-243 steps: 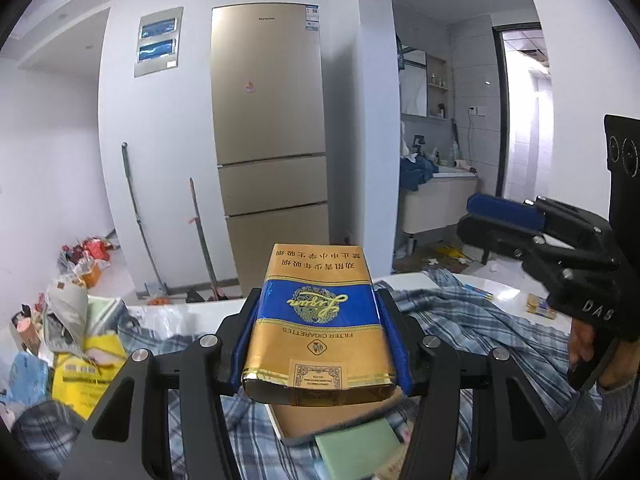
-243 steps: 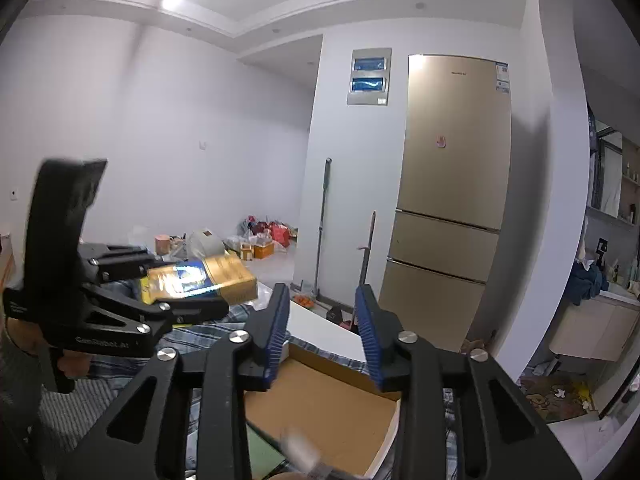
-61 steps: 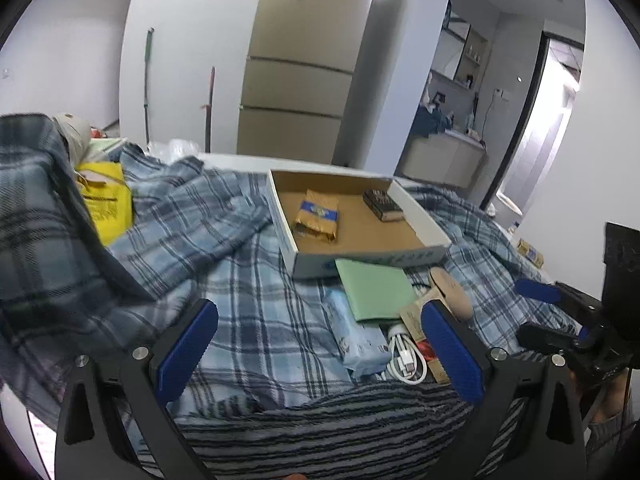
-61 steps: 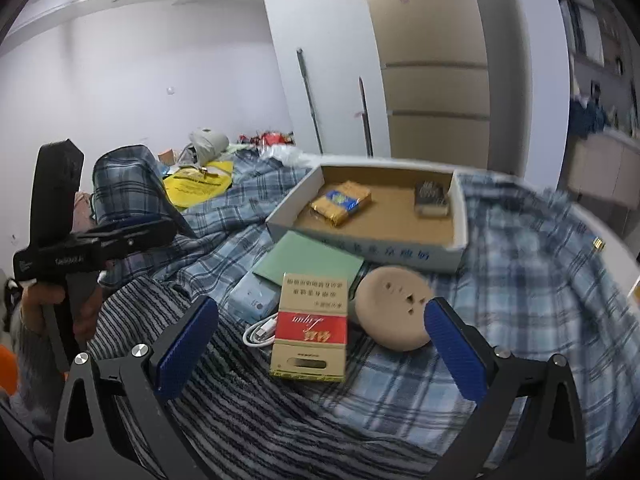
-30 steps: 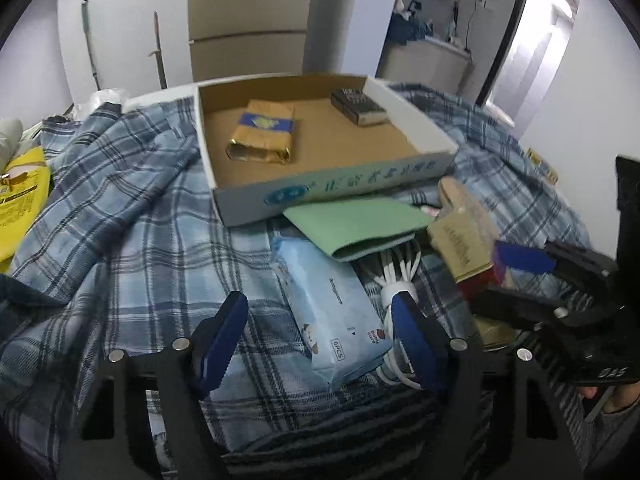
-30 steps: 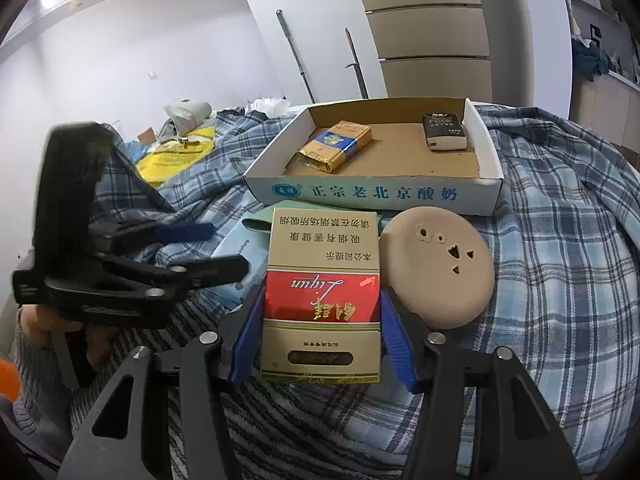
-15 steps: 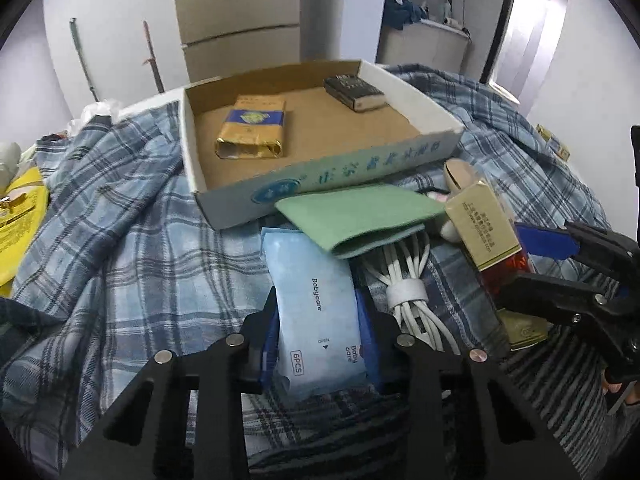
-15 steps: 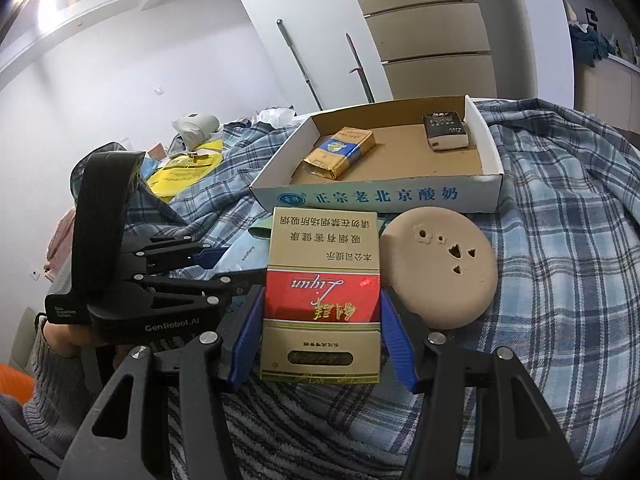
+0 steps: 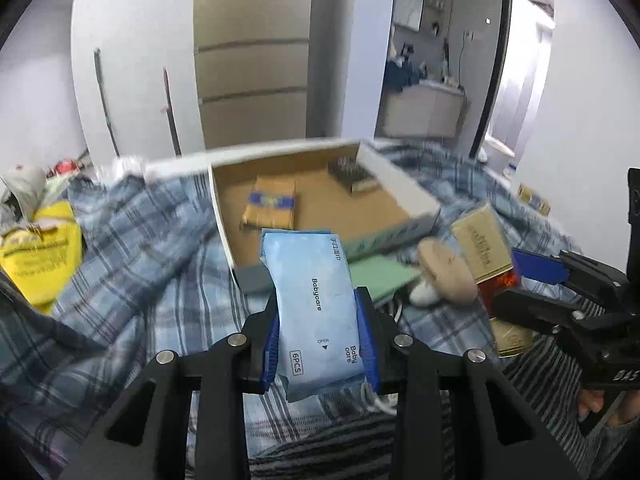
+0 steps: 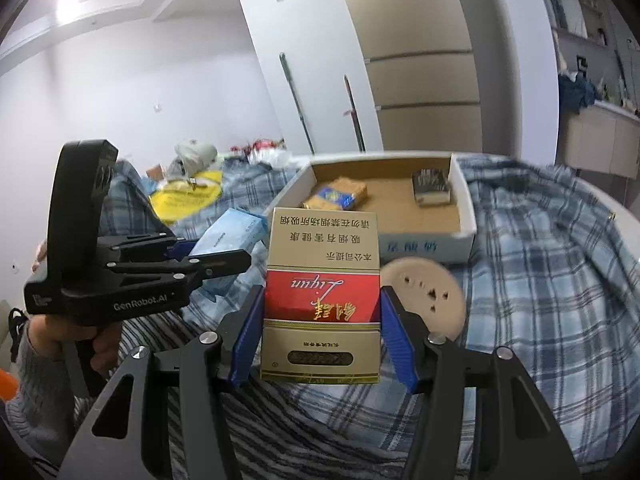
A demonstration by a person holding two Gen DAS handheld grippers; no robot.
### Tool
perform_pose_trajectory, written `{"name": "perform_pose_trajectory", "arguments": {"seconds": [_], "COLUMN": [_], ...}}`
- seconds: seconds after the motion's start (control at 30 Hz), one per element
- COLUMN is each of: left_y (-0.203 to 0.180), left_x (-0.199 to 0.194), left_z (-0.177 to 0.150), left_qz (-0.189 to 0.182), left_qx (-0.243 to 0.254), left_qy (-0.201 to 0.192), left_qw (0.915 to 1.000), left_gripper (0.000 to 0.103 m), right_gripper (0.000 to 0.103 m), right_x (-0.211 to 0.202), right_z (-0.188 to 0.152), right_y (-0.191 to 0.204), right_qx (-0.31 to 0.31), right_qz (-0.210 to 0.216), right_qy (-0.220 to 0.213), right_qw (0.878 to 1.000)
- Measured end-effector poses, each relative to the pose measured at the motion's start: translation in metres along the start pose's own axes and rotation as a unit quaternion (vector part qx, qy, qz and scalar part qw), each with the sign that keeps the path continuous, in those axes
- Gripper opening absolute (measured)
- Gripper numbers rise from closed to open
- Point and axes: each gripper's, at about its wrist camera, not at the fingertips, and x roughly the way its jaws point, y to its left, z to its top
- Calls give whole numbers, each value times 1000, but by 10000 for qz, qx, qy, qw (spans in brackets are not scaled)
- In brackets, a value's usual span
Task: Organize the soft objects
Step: 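Lift both packs and carry them over the cardboard box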
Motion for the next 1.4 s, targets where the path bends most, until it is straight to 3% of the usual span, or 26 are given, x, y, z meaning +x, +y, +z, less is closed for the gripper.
{"name": "perform_pose_trajectory", "arguments": {"seconds": [0.33, 0.7, 1.0, 1.2, 1.4], "left_y": [-3, 3, -3, -3, 7], "left_x": [-52, -114, -129, -144, -140], "left_z": [26, 69, 122, 150, 170], "left_qz": [-95, -191, -107, -51, -58], "left_qx": [10, -41, -2, 55, -26], "left_qy": [-801, -1788, -2252, -2516, -2553], "left_qw": [9967, 9837, 9743, 9678, 9668], "left_gripper": [36, 36, 36, 36, 36], "right_gripper": [56, 56, 56, 55, 55], "right_x": [-51, -104, -114, -111, -103], "right_z": [45, 94, 147, 177, 192], "right_y": [33, 62, 78, 91, 91], "right_qx": [-452, -1096, -1044, -1271, -1475], "right_qz": [-317, -597, -312, -170, -144], "right_qy": [-885, -1777, -2448, -2678, -2726], "right_qw": [9945, 9761, 9634, 9549, 9507]}}
